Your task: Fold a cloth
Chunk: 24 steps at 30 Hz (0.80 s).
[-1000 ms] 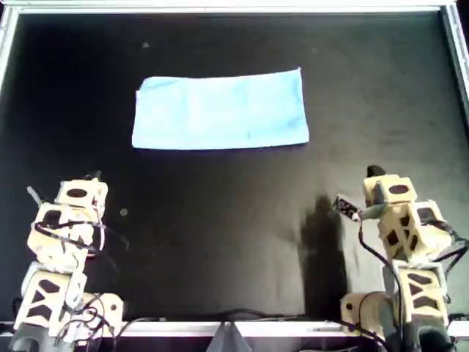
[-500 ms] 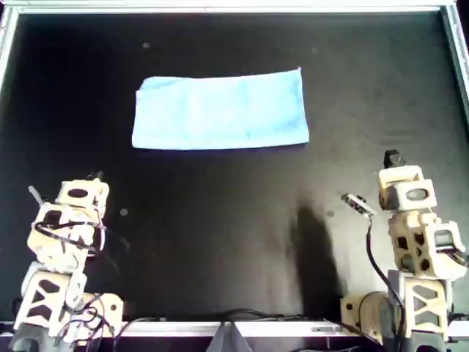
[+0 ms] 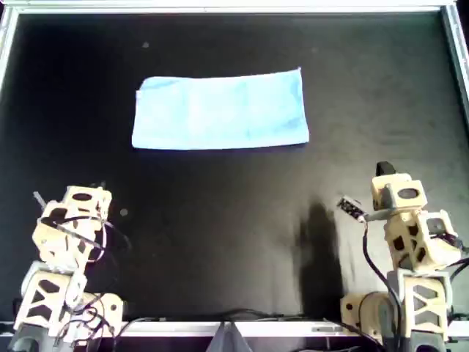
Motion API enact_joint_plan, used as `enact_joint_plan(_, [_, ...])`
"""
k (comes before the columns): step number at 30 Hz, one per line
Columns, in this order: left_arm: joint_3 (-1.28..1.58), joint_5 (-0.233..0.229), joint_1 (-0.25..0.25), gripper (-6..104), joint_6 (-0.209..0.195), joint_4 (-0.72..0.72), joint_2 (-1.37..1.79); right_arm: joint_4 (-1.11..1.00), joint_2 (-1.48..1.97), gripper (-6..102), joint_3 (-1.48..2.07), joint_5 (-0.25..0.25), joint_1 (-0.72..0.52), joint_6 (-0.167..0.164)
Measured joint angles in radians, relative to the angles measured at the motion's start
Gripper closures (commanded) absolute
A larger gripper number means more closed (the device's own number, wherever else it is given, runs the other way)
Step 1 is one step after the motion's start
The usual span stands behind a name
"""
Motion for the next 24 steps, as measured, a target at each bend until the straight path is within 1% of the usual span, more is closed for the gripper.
enact_joint_plan(4, [0.0, -0.003, 0.0, 97, -0.002, 0.0, 0.0, 0.0, 0.0, 92, 0.0, 0.0, 0.0, 0.0])
enact_joint_plan(6, [0.0, -0.003, 0.0, 92, -0.002, 0.0, 0.0, 0.0, 0.0, 90, 0.0, -0.005, 0.0, 0.009])
enact_joint_plan(7, [0.0, -0.003, 0.0, 87, -0.002, 0.0, 0.0, 0.0, 0.0, 88, 0.0, -0.009, 0.0, 0.009])
enact_joint_plan(10, [0.0, -0.003, 0.0, 66, -0.005, 0.002, 0.0, 0.0, 0.0, 73, 0.0, -0.009, 0.003, 0.009])
enact_joint_plan(12, [0.0, -0.003, 0.0, 53, -0.005, 0.002, 0.0, 0.0, -0.005, 63, 0.0, -0.009, 0.018, 0.009])
enact_joint_plan(14, [0.0, -0.003, 0.0, 45, -0.002, 0.002, 0.0, 0.0, -0.02, 54, 0.0, -0.011, 0.052, 0.009])
enact_joint_plan(15, [0.0, -0.003, 0.0, 43, 0.0, 0.002, 0.0, 0.0, -0.028, 49, 0.0, -0.021, 0.052, 0.009])
enact_joint_plan(16, [0.0, -0.003, 0.0, 41, 0.002, 0.002, 0.0, 0.002, -0.029, 46, 0.0, -0.009, 0.052, 0.009])
enact_joint_plan(18, [0.0, -0.015, 0.0, 41, 0.003, 0.002, 0.0, 0.002, -0.029, 41, 0.0, -0.005, 0.044, 0.006])
enact_joint_plan(20, [0.0, -0.015, 0.0, 41, -0.002, 0.003, 0.0, 0.002, -0.029, 38, 0.0, -0.006, 0.044, 0.006])
enact_joint_plan(24, [0.0, -0.011, 0.0, 40, 0.003, 0.005, 0.0, 0.002, -0.029, 36, 0.0, -0.009, 0.055, 0.0])
